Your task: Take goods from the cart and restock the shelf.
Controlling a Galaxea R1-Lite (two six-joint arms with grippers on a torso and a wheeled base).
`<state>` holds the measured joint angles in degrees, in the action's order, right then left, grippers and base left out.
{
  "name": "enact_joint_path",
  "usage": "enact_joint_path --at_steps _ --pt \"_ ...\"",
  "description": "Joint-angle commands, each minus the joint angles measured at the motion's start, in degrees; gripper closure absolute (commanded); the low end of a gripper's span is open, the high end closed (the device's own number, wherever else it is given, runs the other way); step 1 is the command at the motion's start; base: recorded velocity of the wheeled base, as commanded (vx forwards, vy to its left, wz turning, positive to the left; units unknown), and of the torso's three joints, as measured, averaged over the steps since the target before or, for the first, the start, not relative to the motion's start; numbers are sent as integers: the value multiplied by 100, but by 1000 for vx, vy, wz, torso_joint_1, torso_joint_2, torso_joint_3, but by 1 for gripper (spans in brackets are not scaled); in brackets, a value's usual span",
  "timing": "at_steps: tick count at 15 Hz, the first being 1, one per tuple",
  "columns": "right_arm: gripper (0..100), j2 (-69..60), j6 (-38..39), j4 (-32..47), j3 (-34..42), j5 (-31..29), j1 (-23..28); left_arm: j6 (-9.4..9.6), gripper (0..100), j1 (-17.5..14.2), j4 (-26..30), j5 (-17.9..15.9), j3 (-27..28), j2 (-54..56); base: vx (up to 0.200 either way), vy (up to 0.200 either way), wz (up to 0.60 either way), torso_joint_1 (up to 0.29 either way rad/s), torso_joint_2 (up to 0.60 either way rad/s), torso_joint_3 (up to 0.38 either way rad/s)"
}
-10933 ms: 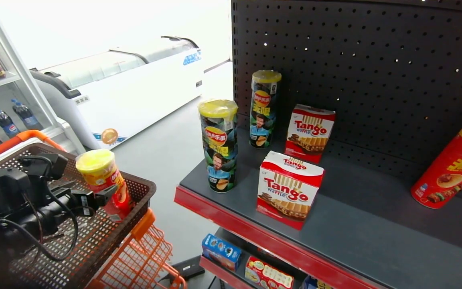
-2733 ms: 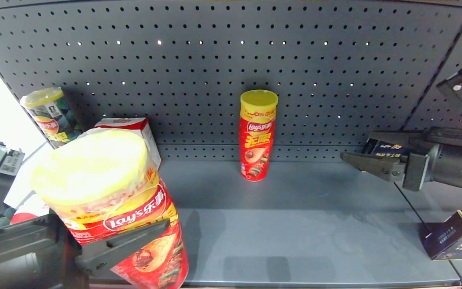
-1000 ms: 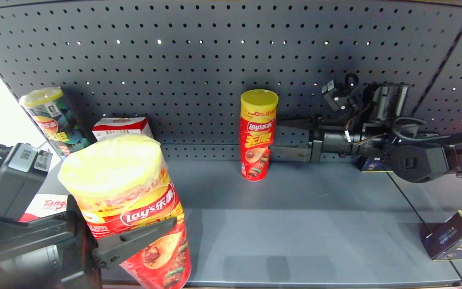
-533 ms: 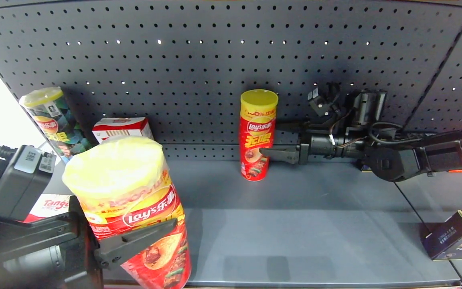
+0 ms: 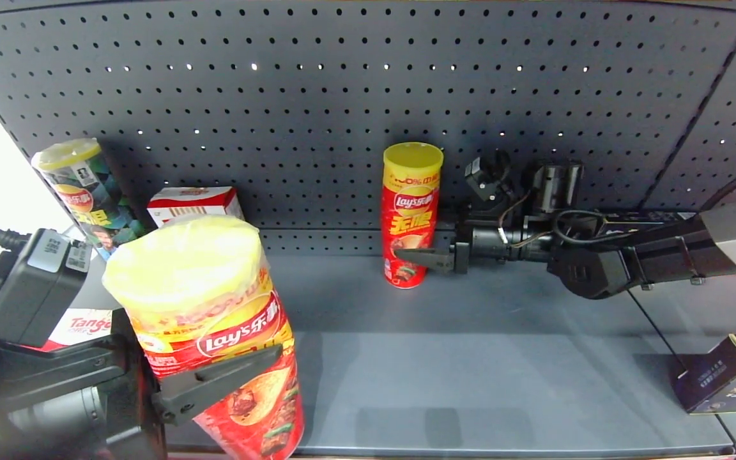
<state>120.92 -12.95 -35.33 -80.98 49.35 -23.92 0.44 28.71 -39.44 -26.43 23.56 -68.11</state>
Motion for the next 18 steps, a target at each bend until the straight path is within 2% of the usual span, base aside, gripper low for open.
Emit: enact_joint_path --at_steps 1,4,8,9,14,18 --pt "0 169 3 0 -146 -22 -52 0 100 -14 -3 -3 -10 -1 0 0 0 0 0 0" --pt "0 301 20 -9 -278 -277 -166 0 100 -32 -3 -11 -1 -18 0 0 0 0 0 0" --pt "0 441 29 -62 -357 -259 -210 0 100 -41 -29 -11 25 -45 0 0 0 0 0 0" --pt "100 477 38 -115 -366 -233 -219 0 100 -41 -29 -11 25 -45 0 0 0 0 0 0" --pt "100 424 73 -150 -339 -285 -289 0 100 -41 -29 -11 25 -53 0 0 0 0 0 0" --pt "100 -209 143 -123 -111 -277 -324 0 100 -41 -38 -11 25 -45 0 0 0 0 0 0"
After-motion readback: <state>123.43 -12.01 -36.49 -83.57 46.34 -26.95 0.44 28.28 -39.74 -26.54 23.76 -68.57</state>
